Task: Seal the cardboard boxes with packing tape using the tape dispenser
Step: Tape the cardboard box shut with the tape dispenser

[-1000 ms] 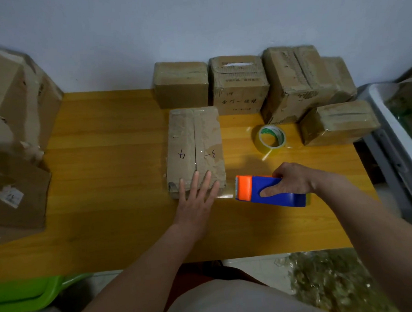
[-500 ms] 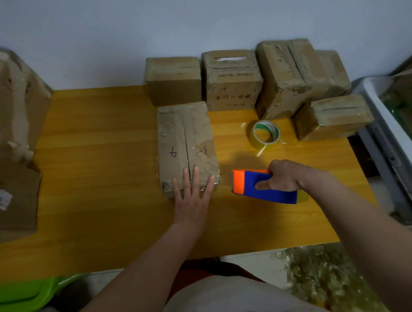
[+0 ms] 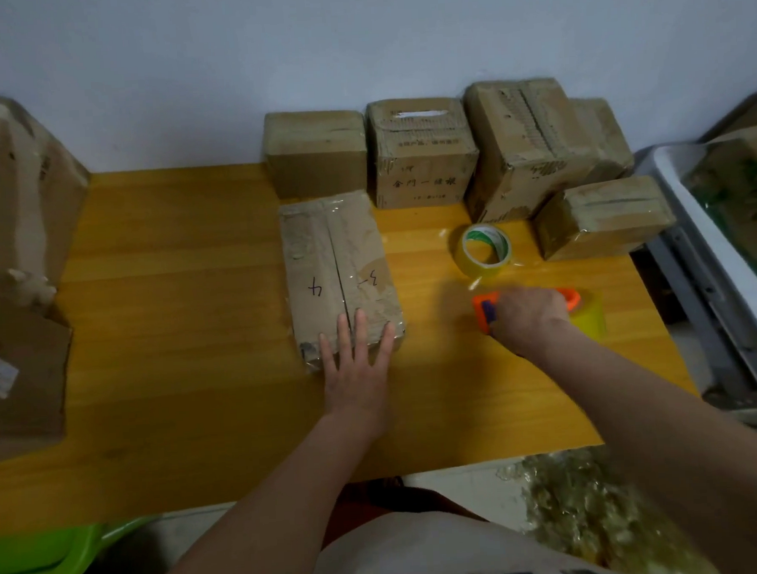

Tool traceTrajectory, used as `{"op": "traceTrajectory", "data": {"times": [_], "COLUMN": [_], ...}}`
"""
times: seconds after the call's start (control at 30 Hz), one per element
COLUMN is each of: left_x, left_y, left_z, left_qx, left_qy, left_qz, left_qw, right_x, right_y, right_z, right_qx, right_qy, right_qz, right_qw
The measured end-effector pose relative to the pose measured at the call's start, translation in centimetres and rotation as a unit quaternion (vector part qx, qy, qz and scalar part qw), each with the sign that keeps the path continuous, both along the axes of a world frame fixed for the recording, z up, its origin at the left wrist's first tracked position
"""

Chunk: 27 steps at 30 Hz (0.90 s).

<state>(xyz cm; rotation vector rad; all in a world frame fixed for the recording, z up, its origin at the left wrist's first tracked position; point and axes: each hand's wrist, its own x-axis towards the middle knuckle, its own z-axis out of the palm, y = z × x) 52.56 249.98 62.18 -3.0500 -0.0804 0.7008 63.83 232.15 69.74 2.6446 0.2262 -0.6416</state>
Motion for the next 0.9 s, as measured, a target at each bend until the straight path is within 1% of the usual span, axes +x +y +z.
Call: {"op": "traceTrajectory", "data": {"times": [0.07,0.17,0.27,0.37,0.43,0.5,0.6,0.63,0.67,0.73,0.77,0.8,0.83,0.87,0.9], "left_x": [0.1,0.2,0.2,0.1,0.0,-0.2,-0.7,-0.8,-1.0,-1.2,-1.2,-1.3,-1.4,-1.6,-1.7], "left_y": [0.0,0.0,0.7,1.7,2.9,4.4,5.9,6.1,6.1,5.8,5.6,5.3,5.1,4.9,4.8], "left_z": [0.0,-0.1,0.2,0.5,0.8,1.1,1.3,1.3,1.3,1.4,1.4,1.3,1.2,1.1,1.0], "left_qx": [-0.003,-0.018,-0.066,-0.134,-0.140,-0.129,-0.128,-0.132,-0.139,-0.150,-0.149,-0.146,-0.143,-0.142,-0.141], "left_qy": [0.010,0.013,0.019,-0.024,-0.056,-0.058,-0.020,-0.011,-0.006,-0.004,-0.008,-0.014,-0.019,-0.023,-0.025], "left_qz": [-0.004,0.003,0.002,0.016,0.026,0.054,0.091,0.095,0.101,0.120,0.126,0.129,0.130,0.131,0.129], "left_qw": [1.000,1.000,0.998,0.991,0.988,0.988,0.987,0.987,0.985,0.981,0.981,0.981,0.981,0.981,0.981], "right_x": [-0.2,-1.3,-2.9,-4.2,-4.9,-5.3,-5.0,-4.8,-4.7,-4.9,-5.4,-6.1,-6.8,-7.5,-7.9], "right_y": [-2.2,-2.6,-2.0,-1.7,-1.4,-1.3,-1.1,-0.9,-0.8,0.0,0.7,1.7,2.9,4.1,5.2], "right_z": [-0.2,-1.4,-3.3,-5.5,-7.0,-8.1,-8.4,-8.2,-8.0,-7.7,-7.4,-7.3,-7.2,-7.0,-6.8], "right_qx": [0.038,0.114,0.180,0.181,0.168,0.182,0.268,0.284,0.302,0.378,0.422,0.460,0.495,0.524,0.551], "right_qy": [-0.018,-0.067,-0.084,-0.084,-0.076,-0.059,-0.038,-0.059,-0.107,-0.205,-0.226,-0.224,-0.203,-0.174,-0.145], "right_qz": [-0.052,-0.081,-0.112,-0.139,-0.149,-0.169,-0.241,-0.252,-0.249,-0.194,-0.159,-0.125,-0.098,-0.091,-0.107], "right_qw": [0.998,0.988,0.974,0.970,0.972,0.967,0.932,0.923,0.914,0.882,0.864,0.850,0.839,0.829,0.815]}}
